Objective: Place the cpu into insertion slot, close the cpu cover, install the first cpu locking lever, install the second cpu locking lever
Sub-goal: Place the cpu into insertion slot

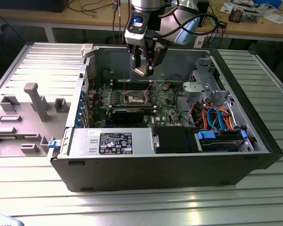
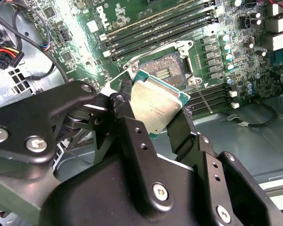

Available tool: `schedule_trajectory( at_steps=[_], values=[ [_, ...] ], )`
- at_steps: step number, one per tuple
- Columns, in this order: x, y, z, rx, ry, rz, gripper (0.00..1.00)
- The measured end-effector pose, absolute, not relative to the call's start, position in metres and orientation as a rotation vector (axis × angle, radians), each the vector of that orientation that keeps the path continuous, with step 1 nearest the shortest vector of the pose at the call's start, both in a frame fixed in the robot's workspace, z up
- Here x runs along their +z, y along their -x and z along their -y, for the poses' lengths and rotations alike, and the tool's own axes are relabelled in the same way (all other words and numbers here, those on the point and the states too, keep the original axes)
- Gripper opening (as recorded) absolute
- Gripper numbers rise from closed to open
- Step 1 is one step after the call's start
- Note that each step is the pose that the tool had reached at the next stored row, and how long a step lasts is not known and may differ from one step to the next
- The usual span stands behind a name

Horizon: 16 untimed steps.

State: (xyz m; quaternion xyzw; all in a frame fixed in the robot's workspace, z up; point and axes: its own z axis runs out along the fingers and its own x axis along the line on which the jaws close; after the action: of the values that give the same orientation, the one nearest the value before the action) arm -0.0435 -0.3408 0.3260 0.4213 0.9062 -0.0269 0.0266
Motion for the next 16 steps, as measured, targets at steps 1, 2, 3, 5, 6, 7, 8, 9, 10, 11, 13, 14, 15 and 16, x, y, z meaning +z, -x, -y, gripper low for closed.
schedule_trajectory(
  at_steps=[1,2,3,5,6,7,8,9,10,11,13,14,15,16],
  values=[
    [0.3260,0.0435,0.3408,-0.083,-1.303,-2.799,0.55],
    [0.3260,0.0435,0.3408,-0.084,-1.304,-2.798,0.55],
    [0.3260,0.0435,0.3408,-0.084,-1.305,-2.798,0.55],
    [0.3260,0.0435,0.3408,-0.084,-1.308,-2.796,0.55],
    [0.3260,0.0435,0.3408,-0.085,-1.310,-2.795,0.55],
    [0.3259,0.0435,0.3408,-0.085,-1.312,-2.794,0.55],
    [0.3259,0.0435,0.3408,-0.085,-1.313,-2.794,0.55],
    [0.3259,0.0435,0.3408,-0.086,-1.313,-2.793,0.55],
    [0.3259,0.0436,0.3408,-0.086,-1.315,-2.793,0.55],
    [0.3259,0.0436,0.3408,-0.087,-1.317,-2.792,0.55],
    [0.3259,0.0436,0.3408,-0.087,-1.320,-2.790,0.55],
    [0.3259,0.0436,0.3408,-0.087,-1.321,-2.790,0.55],
    [0.3259,0.0435,0.3408,-0.087,-1.323,-2.789,0.55],
    [0.3259,0.0436,0.3408,-0.087,-1.324,-2.788,0.55]
  ],
)
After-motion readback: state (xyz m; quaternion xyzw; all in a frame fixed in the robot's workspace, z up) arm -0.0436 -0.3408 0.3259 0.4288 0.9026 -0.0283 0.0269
